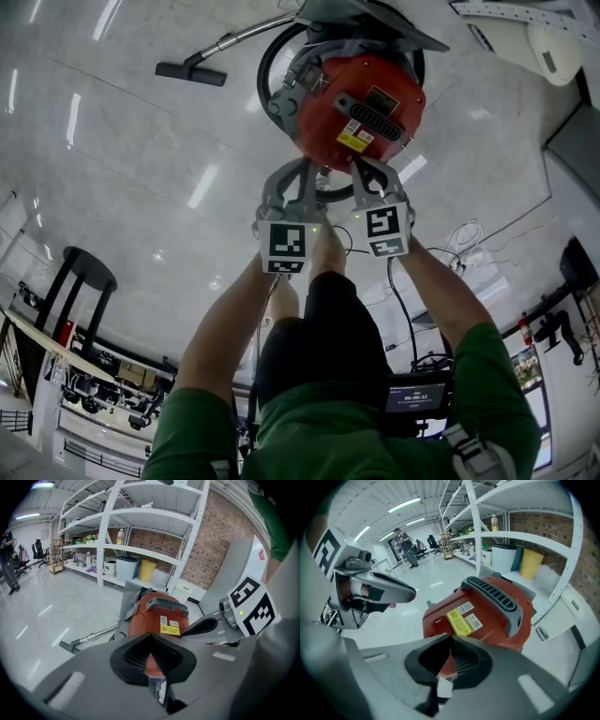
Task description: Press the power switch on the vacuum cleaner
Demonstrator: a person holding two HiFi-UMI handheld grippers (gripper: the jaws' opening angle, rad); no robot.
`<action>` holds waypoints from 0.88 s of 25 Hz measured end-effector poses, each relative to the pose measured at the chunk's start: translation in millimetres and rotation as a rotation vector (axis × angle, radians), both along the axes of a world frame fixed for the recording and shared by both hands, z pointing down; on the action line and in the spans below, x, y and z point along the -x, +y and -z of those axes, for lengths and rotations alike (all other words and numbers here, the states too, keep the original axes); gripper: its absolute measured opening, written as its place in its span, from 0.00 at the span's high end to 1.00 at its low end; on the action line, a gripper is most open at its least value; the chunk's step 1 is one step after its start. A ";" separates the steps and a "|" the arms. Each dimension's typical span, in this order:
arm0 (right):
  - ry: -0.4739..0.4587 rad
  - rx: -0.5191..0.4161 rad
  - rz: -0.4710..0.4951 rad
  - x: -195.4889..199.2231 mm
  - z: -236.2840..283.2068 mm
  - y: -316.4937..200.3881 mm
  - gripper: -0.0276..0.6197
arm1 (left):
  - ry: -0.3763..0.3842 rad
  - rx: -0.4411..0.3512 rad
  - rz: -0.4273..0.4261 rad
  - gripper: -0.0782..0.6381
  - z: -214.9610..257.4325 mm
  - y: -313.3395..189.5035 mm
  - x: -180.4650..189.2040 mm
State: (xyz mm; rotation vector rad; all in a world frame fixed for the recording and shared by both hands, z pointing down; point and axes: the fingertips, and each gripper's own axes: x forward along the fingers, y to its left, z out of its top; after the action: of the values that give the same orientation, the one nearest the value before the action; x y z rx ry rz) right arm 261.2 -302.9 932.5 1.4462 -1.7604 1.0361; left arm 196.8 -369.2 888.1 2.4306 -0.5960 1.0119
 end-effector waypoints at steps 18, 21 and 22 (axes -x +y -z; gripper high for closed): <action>0.172 0.129 0.157 -1.6 -0.1 9.7 0.95 | -0.005 -0.040 -0.024 0.88 21.5 -0.1 9.7; 0.152 0.122 0.136 -5.1 11.2 12.8 0.95 | -0.004 -0.051 -0.024 0.88 30.6 -0.9 13.6; 0.147 0.116 0.131 -6.3 16.5 12.9 0.95 | -0.003 -0.055 -0.023 0.88 34.6 -1.0 15.1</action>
State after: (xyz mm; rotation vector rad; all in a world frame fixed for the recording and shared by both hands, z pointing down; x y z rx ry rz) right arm 267.5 -290.0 916.0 1.2849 -1.6389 0.9237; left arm 181.7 -370.2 853.5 2.4890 -0.6058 1.0209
